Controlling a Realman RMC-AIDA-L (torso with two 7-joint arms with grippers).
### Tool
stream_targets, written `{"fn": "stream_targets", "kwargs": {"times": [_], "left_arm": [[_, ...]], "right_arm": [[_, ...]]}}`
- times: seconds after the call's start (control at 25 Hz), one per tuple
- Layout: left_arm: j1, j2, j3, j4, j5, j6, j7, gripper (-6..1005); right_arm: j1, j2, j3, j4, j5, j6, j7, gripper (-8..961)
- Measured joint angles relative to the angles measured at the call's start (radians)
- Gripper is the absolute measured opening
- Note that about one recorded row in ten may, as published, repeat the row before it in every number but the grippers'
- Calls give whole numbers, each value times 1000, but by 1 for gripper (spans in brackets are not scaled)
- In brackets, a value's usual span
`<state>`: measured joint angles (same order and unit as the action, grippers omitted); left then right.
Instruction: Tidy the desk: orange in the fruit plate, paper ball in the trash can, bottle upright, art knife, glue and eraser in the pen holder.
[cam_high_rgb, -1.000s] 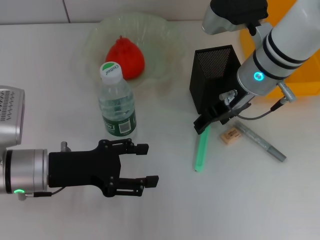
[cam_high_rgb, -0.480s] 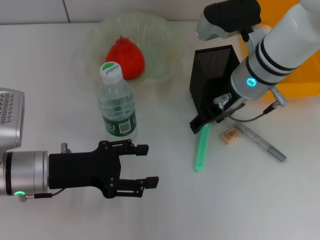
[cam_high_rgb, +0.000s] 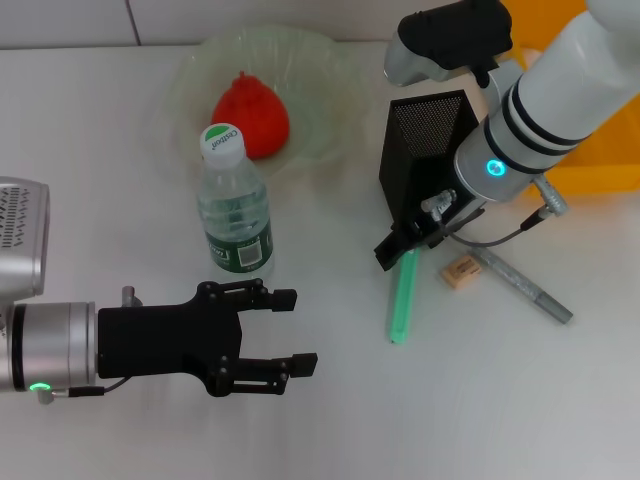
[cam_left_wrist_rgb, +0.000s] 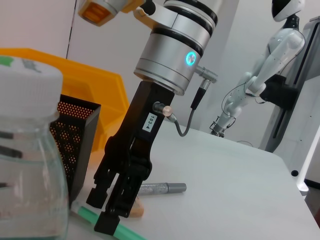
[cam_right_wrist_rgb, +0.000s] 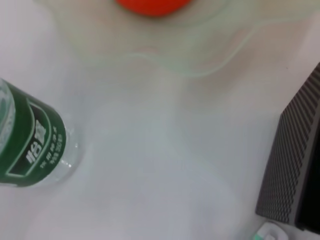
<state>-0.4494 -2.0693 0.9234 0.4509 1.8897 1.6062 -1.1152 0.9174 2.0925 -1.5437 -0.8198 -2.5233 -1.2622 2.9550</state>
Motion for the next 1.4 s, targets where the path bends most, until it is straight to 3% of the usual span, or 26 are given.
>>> {"fn": "stream_targets", "kwargs": {"times": [0.32, 0.92, 1.4], "left_arm": [[0, 0, 0, 0, 0, 0, 11, 812], [-4, 0, 0, -9, 0, 0, 15, 812], [-1, 0, 0, -11, 0, -5, 23, 812]], "right_arm": [[3, 0, -2, 12, 0, 16, 0, 716], [16, 0, -27, 18, 2, 24, 0, 382], [22, 0, -28, 41, 20, 27, 0, 322]]}}
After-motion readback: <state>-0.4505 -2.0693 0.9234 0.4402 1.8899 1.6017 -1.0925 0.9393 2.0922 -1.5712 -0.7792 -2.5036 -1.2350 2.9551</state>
